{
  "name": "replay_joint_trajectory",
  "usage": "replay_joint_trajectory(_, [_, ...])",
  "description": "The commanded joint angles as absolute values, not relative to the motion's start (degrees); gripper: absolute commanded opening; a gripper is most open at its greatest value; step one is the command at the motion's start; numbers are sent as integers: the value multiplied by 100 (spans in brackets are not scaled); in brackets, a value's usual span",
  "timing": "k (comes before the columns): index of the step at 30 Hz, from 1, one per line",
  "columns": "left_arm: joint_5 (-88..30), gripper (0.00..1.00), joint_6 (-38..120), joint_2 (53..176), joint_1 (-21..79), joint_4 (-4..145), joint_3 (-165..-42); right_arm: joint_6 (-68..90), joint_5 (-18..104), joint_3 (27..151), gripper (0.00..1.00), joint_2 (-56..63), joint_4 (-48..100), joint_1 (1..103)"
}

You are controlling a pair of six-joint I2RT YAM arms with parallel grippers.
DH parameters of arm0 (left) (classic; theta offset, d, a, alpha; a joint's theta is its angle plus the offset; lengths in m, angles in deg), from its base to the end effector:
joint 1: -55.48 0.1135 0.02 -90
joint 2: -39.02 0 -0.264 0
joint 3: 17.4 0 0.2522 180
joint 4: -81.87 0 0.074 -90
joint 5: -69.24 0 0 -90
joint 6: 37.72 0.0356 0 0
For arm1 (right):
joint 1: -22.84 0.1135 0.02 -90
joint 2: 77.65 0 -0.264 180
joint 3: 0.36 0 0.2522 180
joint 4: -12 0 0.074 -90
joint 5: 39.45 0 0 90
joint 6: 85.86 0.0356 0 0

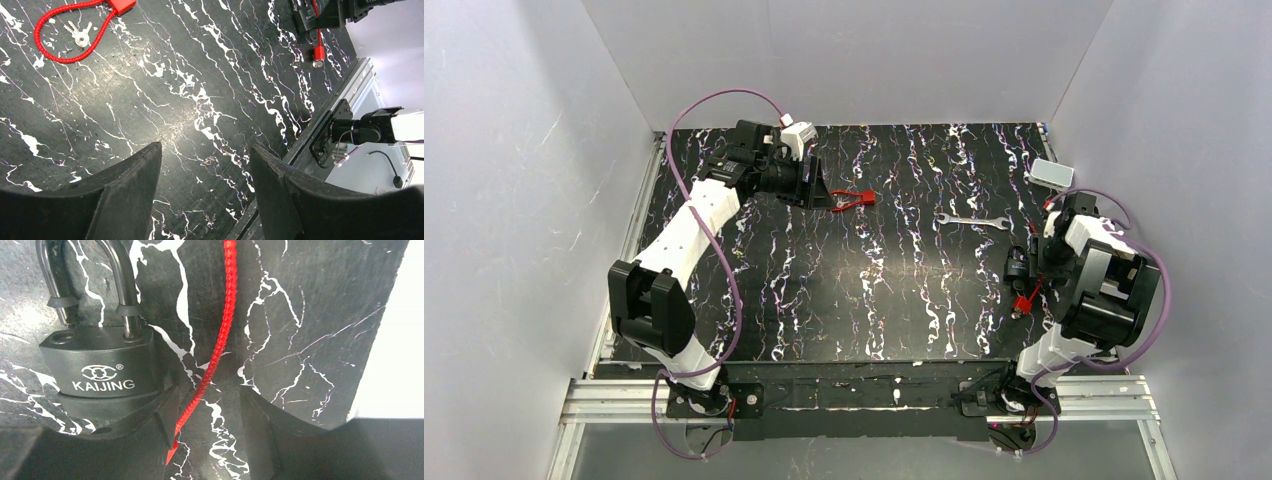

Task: Lock with the key
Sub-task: Pick up the lock from the center of the board.

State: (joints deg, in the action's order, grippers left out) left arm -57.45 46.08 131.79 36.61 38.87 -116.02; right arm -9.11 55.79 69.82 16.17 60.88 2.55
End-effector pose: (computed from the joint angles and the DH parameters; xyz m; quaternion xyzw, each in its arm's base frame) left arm 0.3389 -0.1383 0.3410 0.2330 0.8294 -0.3668 0.3512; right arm 0.2817 -0.1076 0.1714 0.0676 0.9851 -0.0871 0.1323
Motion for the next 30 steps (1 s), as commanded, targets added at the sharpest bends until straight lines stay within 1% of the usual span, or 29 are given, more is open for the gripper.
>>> replay_joint_trajectory(1, [-5863,64,4639,12788,3659,3822,-11773,-825,5397,7108,54,1826,6387,219])
replay_joint_trajectory(6, [-5853,64,4630,12792,3651,3864,-11766,-808,5332,7219,50,2190,6621,221])
replay_joint_trajectory(14, [-5825,64,4663,12760,3654,3919,-11709,-618,5144,7351,33,2233,6656,219])
replay_joint_trajectory(16, [-5812,64,4681,12746,3654,3934,-11674,-578,5137,7419,30,2192,6665,219])
replay_joint_trajectory(26, [-5806,65,4717,12604,3655,3963,-11524,-445,4933,7855,4,1841,6893,219])
replay_joint_trajectory(28, [-5803,65,4727,12574,3658,3963,-11503,-440,4918,7942,1,1765,6953,219])
replay_joint_trajectory(30, [-5802,65,4735,12548,3659,3955,-11480,-441,4891,8046,1,1689,7028,219])
